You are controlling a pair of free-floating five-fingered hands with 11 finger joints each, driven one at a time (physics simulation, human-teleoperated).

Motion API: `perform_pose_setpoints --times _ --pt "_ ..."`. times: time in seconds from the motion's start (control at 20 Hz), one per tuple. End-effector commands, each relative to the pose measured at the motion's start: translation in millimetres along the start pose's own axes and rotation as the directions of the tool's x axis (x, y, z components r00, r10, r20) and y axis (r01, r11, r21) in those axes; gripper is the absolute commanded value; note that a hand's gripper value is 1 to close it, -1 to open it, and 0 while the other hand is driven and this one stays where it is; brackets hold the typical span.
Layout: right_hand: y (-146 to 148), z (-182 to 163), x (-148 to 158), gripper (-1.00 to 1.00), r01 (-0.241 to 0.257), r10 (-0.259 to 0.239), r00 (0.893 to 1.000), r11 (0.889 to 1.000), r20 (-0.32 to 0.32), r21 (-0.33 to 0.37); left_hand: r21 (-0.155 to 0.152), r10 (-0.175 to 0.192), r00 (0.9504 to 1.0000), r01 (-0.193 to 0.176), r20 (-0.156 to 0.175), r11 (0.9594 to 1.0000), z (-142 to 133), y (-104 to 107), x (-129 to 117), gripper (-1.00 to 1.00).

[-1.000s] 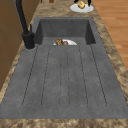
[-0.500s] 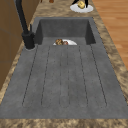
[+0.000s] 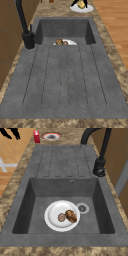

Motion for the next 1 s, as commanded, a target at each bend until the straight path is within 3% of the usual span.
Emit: perform_pose_setpoints --times 0.0,0.1,0.15,0.25,0.45,0.65,0.8,0.9,0.95 --pt "13 -7 -6 -1.00 -0.015 0.015 1.000 1.000 0.004 -0.014 0.000 0.000 1.0000 0.000 0.000 1.0000 0 0 0 0.00" --pt "22 -9 -6 -1.00 -0.027 0.027 1.000 1.000 -0.009 -0.004 0.000 0.000 1.0000 0.000 0.000 1.0000 0 0 0 0.00" --pt "24 -10 -7 1.00 -0.032 0.032 0.999 0.999 -0.013 0.005 0.000 0.000 1.0000 0.000 0.000 1.0000 0 0 0 0.00" --pt "22 -8 1 1.00 -0.077 0.077 0.997 0.997 -0.028 -0.011 0.000 0.000 1.0000 0.000 0.000 1.0000 0 0 0 0.00" --pt "11 0 1 1.00 -0.032 0.032 0.999 0.999 -0.018 0.005 0.000 0.000 1.0000 0.000 0.000 1.0000 0 0 0 0.00" --pt "6 4 -2 1.00 -0.010 0.007 0.999 0.998 -0.039 -0.070 0.000 0.000 1.0000 0.000 0.000 1.0000 0 0 0 0.00" --pt "4 12 9 1.00 -0.017 0.010 0.999 0.988 -0.046 -0.154 0.000 0.000 1.0000 0.000 0.000 1.0000 0 0 0 0.00" --pt "2 10 14 1.00 0.002 -0.017 0.997 0.981 -0.075 -0.194 0.000 0.000 1.0000 0.000 0.000 1.0000 0 0 0 0.00" --pt "-5 10 18 1.00 -0.018 -0.001 0.996 0.974 -0.084 -0.228 0.000 0.000 1.0000 0.000 0.000 1.0000 0 0 0 0.00"
